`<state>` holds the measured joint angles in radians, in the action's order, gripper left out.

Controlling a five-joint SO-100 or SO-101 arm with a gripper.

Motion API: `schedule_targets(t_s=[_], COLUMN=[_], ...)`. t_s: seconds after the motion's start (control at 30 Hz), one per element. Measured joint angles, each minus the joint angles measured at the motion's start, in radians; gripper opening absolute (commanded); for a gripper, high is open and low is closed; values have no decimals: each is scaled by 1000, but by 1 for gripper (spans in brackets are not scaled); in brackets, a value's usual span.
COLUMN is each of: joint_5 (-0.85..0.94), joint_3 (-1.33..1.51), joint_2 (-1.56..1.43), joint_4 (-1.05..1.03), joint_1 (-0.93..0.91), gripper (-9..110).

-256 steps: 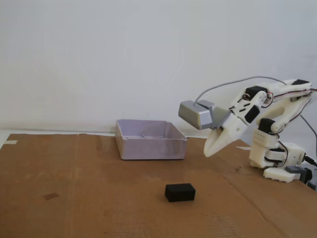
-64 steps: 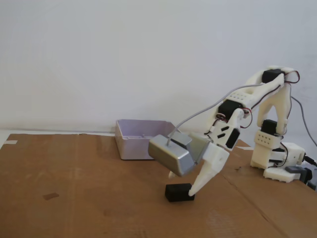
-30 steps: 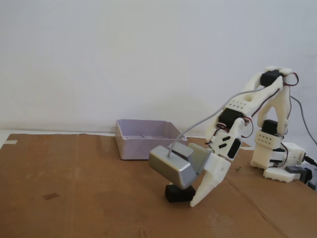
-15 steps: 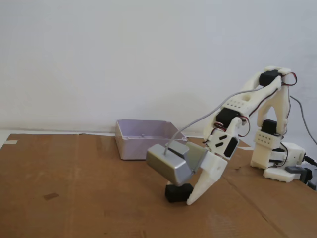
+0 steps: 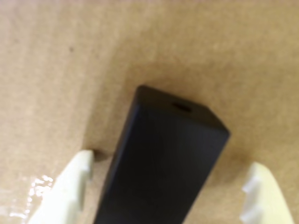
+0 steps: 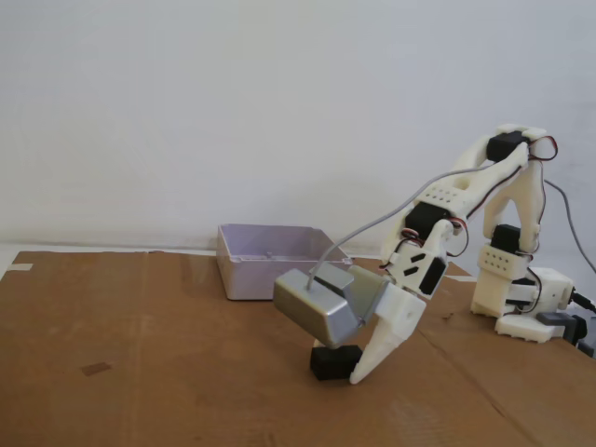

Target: Grasp a block and put it in the box.

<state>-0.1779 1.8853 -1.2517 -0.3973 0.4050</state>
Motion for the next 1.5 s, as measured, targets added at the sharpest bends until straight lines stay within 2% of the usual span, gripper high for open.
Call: schedule_targets(t_s=[0.2, 0.57, 0.97, 1.5], joint_5=[8, 9, 9, 9], joint_3=[0, -2, -2, -9], joint_2=[0, 0, 0, 0], joint_4=[0, 12, 12, 12], joint_1=[-6, -18, -18, -18], gripper=[22, 21, 11, 11])
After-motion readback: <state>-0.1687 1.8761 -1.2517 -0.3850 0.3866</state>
